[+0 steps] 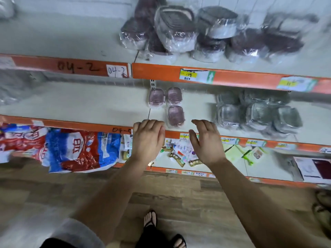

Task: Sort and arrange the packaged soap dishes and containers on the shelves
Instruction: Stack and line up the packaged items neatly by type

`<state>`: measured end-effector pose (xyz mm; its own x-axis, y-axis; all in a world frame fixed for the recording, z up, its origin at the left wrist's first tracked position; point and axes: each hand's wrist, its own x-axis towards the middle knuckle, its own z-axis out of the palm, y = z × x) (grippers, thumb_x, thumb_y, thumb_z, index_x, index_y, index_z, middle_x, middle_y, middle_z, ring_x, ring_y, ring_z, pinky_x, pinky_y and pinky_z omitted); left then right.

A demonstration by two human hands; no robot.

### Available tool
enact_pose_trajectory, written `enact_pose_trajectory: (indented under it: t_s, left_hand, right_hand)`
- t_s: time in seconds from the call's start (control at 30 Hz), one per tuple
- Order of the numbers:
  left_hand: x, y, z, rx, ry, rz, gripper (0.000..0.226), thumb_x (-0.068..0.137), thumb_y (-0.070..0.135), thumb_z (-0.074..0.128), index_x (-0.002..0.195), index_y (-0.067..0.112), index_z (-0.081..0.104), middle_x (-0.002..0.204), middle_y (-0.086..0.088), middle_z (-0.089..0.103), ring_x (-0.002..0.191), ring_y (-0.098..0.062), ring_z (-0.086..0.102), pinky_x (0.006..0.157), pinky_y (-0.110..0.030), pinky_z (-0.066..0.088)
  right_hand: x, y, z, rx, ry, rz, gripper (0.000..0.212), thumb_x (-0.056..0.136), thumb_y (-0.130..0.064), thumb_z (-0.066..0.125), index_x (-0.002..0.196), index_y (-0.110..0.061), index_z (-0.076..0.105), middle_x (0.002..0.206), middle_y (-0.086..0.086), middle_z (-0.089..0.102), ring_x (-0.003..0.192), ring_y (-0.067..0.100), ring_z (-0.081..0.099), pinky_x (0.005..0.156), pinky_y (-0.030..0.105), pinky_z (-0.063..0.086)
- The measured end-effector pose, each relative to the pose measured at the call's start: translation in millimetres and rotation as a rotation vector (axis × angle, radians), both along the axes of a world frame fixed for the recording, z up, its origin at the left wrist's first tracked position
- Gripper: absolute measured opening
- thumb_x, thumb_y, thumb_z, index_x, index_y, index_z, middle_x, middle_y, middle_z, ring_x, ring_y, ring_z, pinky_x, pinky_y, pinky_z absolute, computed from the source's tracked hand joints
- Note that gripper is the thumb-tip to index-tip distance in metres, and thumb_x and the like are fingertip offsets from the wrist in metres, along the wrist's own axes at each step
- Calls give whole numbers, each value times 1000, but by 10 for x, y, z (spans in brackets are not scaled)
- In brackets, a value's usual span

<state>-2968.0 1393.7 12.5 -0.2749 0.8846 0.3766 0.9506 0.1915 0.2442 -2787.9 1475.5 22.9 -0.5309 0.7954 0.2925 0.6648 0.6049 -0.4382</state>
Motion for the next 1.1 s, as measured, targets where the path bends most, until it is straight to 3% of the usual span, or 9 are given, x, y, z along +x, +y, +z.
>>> enact_pose_trajectory:
  t_s: [0.5, 0.6, 0.83, 0.97, 1.1]
  left_hand:
    - [-393, 132, 1375, 223, 103, 28, 41, 97, 34, 34, 106, 14, 69, 101, -1, 70, 94, -26, 61, 84, -41, 40]
    - [-584, 294, 1472, 244, 103, 49, 41, 96, 34, 35, 105, 14, 69, 103, 0, 70, 93, -26, 61, 82, -42, 41]
    - [-1144, 843, 1574, 249, 65, 27, 43, 93, 37, 34, 105, 13, 68, 105, -2, 69, 98, -29, 60, 87, -42, 41]
    - [-1476, 1134, 1584, 176, 34, -28, 46, 94, 35, 37, 116, 7, 65, 115, -9, 67, 108, -32, 58, 93, -43, 44]
    - [-1716, 1376, 1553, 183, 13, -79, 52, 93, 35, 35, 118, 0, 64, 119, -15, 65, 112, -36, 57, 97, -45, 46]
  right_hand:
    - [-100, 394, 1333, 261, 117, 44, 25, 91, -16, 61, 114, -5, 64, 112, 15, 63, 100, 38, 54, 89, 44, 45]
    - [-323, 564, 1501, 271, 103, 44, 32, 91, -24, 59, 117, -6, 63, 115, 15, 61, 103, 38, 52, 92, 43, 43]
    - [-960, 984, 1778, 239, -9, 24, 53, 89, -38, 64, 136, -14, 55, 146, 15, 45, 129, 41, 39, 109, 44, 32]
    - [-1265, 1138, 1782, 196, -35, -35, 56, 88, -48, 61, 136, -20, 54, 147, 11, 44, 134, 37, 35, 108, 48, 33]
    - [-1431, 1223, 1756, 197, 13, -104, 52, 85, -49, 65, 127, -19, 61, 139, 12, 51, 127, 39, 41, 103, 49, 39]
